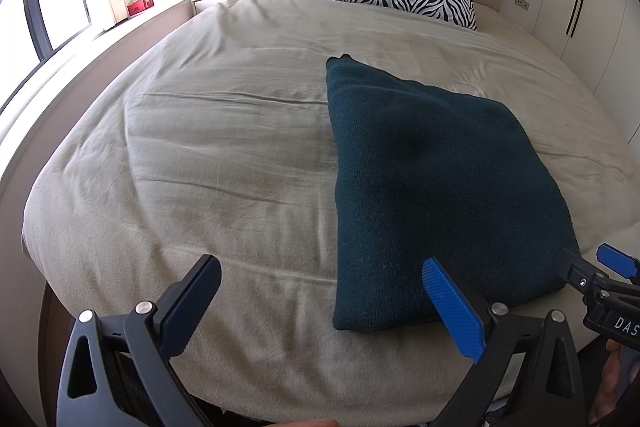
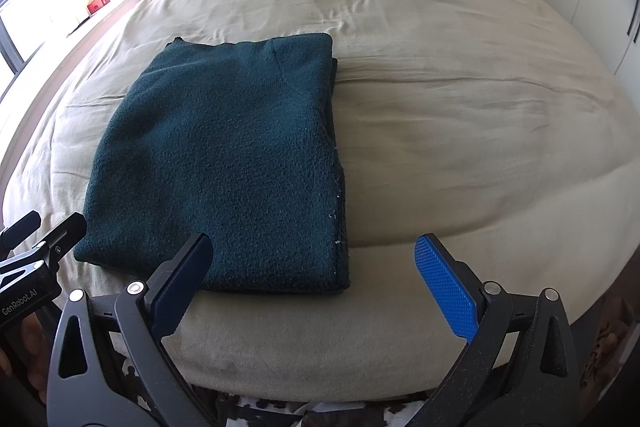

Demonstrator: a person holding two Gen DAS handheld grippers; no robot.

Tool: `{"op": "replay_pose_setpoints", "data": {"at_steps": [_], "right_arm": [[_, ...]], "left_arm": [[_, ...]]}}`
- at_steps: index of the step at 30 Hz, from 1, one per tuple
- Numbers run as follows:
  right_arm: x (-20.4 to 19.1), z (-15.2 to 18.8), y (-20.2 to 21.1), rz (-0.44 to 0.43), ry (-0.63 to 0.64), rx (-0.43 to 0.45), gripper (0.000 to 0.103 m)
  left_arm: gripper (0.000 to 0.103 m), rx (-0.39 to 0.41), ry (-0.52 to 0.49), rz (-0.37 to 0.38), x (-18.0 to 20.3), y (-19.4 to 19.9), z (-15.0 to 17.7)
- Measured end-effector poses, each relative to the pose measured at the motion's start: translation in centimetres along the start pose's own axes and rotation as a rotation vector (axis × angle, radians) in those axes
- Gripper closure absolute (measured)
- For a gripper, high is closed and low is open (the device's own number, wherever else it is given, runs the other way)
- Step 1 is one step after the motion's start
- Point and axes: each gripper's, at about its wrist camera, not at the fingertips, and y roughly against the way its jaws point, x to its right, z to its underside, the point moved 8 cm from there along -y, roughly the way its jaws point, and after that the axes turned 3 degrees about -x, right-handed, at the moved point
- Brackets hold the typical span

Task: Fold small clothes

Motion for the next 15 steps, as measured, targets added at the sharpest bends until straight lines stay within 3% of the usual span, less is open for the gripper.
{"op": "replay_pose_setpoints", "data": {"at_steps": [15], "right_arm": [[0.04,0.21,-0.14,0.001,-0.001,-0.002,0.000]], "left_arm": [[0.000,-0.001,-0.001,0.001,-0.05,-0.07,0.07]]}}
